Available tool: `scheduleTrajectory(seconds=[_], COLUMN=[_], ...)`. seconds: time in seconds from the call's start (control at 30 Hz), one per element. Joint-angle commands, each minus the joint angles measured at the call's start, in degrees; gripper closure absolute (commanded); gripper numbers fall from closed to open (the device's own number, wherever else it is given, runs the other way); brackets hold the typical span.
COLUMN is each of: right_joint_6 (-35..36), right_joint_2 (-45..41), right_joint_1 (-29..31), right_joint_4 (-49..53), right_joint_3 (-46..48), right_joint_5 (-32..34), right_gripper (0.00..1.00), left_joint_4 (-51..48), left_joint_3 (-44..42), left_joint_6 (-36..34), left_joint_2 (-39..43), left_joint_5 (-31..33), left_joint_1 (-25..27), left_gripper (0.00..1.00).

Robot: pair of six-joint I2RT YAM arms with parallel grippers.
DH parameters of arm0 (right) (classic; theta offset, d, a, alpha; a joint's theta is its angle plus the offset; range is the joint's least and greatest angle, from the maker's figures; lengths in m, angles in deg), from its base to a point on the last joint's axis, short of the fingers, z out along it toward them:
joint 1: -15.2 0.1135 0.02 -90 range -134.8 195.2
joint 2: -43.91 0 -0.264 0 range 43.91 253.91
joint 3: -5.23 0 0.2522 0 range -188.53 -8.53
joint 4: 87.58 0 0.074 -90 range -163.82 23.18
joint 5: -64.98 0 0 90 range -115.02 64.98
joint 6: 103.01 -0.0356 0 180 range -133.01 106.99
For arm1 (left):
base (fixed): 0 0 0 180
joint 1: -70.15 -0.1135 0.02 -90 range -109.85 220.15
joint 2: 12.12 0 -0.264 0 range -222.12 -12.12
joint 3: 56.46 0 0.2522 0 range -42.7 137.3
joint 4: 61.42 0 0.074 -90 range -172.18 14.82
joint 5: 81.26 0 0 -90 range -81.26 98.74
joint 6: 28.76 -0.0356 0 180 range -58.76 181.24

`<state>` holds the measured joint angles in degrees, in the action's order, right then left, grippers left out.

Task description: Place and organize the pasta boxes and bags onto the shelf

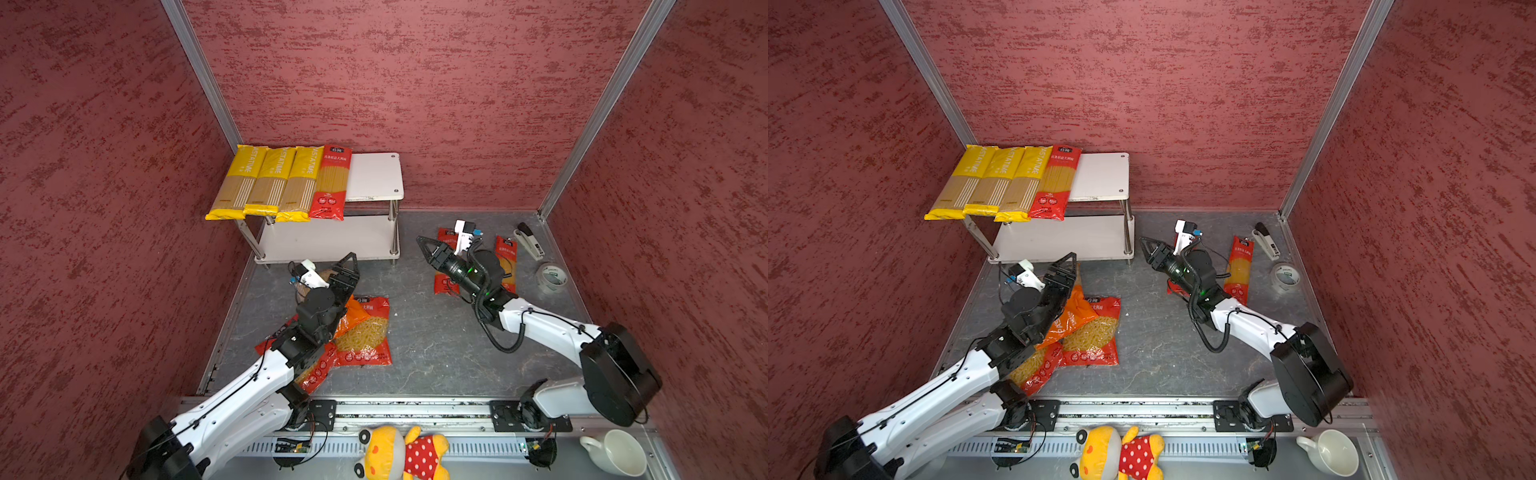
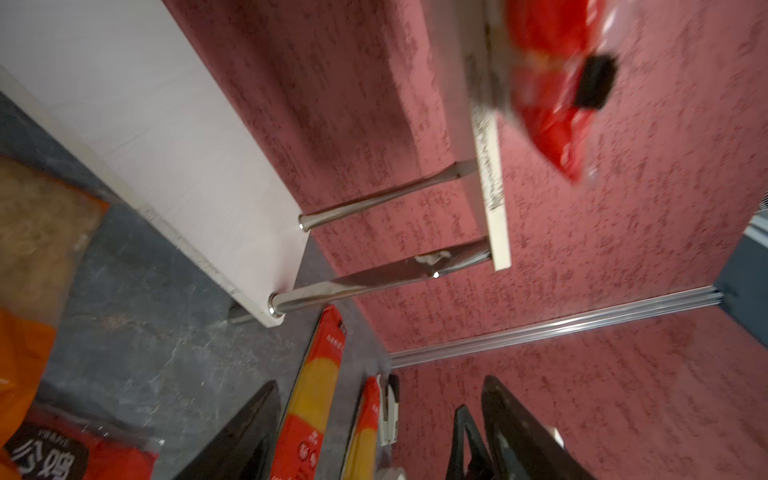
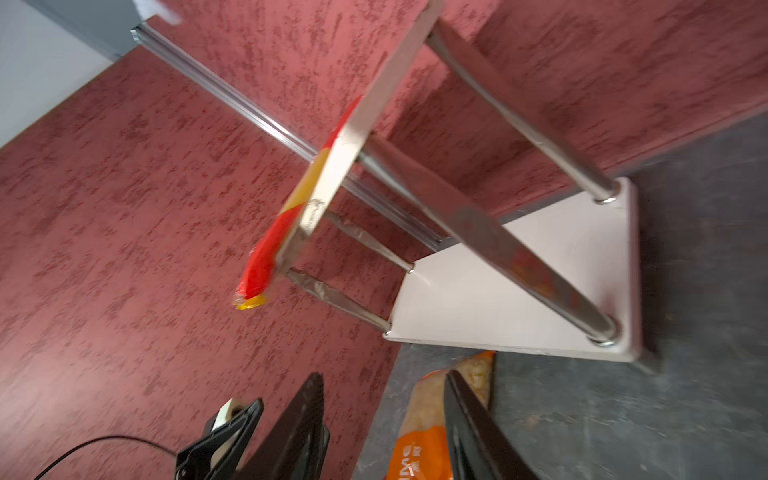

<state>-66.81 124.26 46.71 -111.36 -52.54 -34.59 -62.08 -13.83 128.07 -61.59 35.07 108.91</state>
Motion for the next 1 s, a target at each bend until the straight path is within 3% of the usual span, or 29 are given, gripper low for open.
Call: scheduleTrajectory(seconds=[0.0,0.2,0.3,0.47,0.8,0.97], right_joint_6=[1.5,9.9,15.0,19.1,19.8,19.9], right_joint_2=[-1.8,0.9,3.4,9.4,20.4,21.9], right_joint_1=[-4.3,-13.4,-16.0,-17.2,-17.1,-17.0], right_joint_4=[12.2,28.8,34.4,35.5,35.7,35.9], right_joint_3=[2.4,0.9,-0.5,-2.6,-8.5,-6.8], right_joint_5=[1.7,-3.6,-3.0,-0.5,-3.4,-4.6], right_gripper=[0.54,0.54,0.52,0.5,0.5,0.59], left_joint_4=[1.5,8.0,10.3,13.8,13.4,13.4], left_joint_3=[0.0,0.9,1.9,2.2,1.2,0.8], left_joint_6=[-3.4,-5.6,-6.0,-5.5,-6.1,-6.1], left_joint_2=[-4.2,-15.5,-21.0,-27.1,-27.0,-26.7], left_joint_5=[0.9,-4.4,-8.4,-11.5,-11.5,-11.2], left_joint_1=[2.6,5.8,6.6,8.0,8.0,8.0], left_gripper=[0.24,0.24,0.24,0.24,0.25,0.25])
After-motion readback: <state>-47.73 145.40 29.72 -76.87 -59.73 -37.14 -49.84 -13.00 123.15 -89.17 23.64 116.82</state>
